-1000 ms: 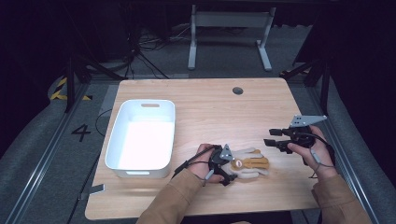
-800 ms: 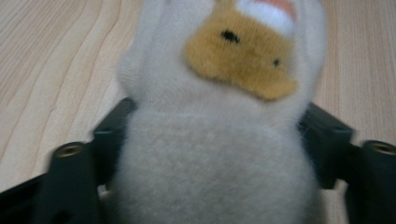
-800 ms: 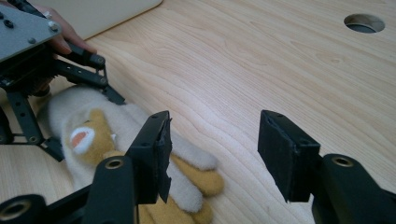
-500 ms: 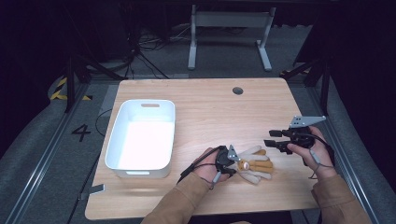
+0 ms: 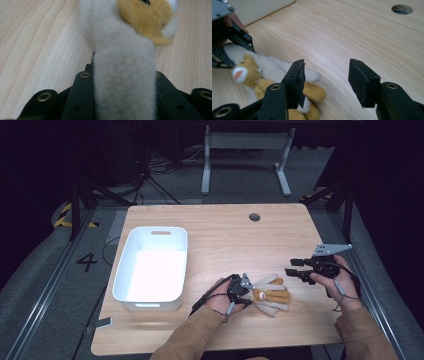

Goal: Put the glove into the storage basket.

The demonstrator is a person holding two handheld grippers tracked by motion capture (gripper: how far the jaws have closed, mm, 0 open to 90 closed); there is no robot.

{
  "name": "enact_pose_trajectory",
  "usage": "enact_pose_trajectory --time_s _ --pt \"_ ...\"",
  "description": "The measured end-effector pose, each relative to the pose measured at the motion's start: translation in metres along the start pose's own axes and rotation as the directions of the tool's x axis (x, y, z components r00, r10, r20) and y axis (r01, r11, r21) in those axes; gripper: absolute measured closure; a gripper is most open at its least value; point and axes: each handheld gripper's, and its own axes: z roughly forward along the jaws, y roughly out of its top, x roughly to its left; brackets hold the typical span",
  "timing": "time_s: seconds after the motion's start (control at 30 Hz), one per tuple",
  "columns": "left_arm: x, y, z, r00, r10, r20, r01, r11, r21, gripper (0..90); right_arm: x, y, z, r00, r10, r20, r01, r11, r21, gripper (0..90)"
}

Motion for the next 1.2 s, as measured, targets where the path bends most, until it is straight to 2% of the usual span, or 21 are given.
enact_pose_trajectory --time_s 0.2,0.4,0.5,0.7,0.87,0.97,1.03,1.2 --pt "0.002 0.001 -0.008 0.9993 -0.036 0.013 0.036 0.9993 -0.01 71.8 0.0 0.001 -0.002 1.0 -0.003 0.004 0.003 1.0 -0.008 49.4" --pt "0.002 0.006 -0.022 0.9978 -0.066 0.001 0.066 0.9978 -0.001 71.7 -0.002 0.002 -0.005 0.9999 0.003 0.01 -0.003 1.0 -0.012 49.9" --pt "0.002 0.008 -0.025 0.996 -0.089 0.003 0.09 0.9959 -0.011 71.7 -0.004 0.002 -0.007 0.9998 0.01 0.016 -0.01 1.0 -0.011 49.9" --pt "0.002 0.015 -0.031 0.9944 -0.105 -0.001 0.105 0.9935 0.042 71.8 -0.007 0.002 -0.013 0.9994 0.021 0.028 -0.02 1.0 -0.023 50.5" --pt "0.003 0.026 -0.042 0.993 -0.117 -0.014 0.118 0.9915 0.054 71.8 -0.008 0.003 -0.014 0.9993 0.022 0.029 -0.021 0.999 -0.027 50.6" --pt "0.007 0.031 -0.048 0.9891 -0.146 -0.021 0.147 0.9851 0.089 71.7 -0.01 0.004 -0.014 0.9993 0.02 0.031 -0.019 1.0 -0.018 50.5" --pt "0.011 0.034 -0.051 0.9862 -0.158 -0.048 0.163 0.9814 0.102 71.7 -0.01 0.006 -0.012 0.9996 0.023 0.018 -0.023 1.0 -0.002 50.3" --pt "0.02 0.035 -0.058 0.9772 -0.203 -0.062 0.208 0.9738 0.091 71.7 -0.01 0.012 -0.008 0.9999 0.017 0.004 -0.017 1.0 0.019 51.3"
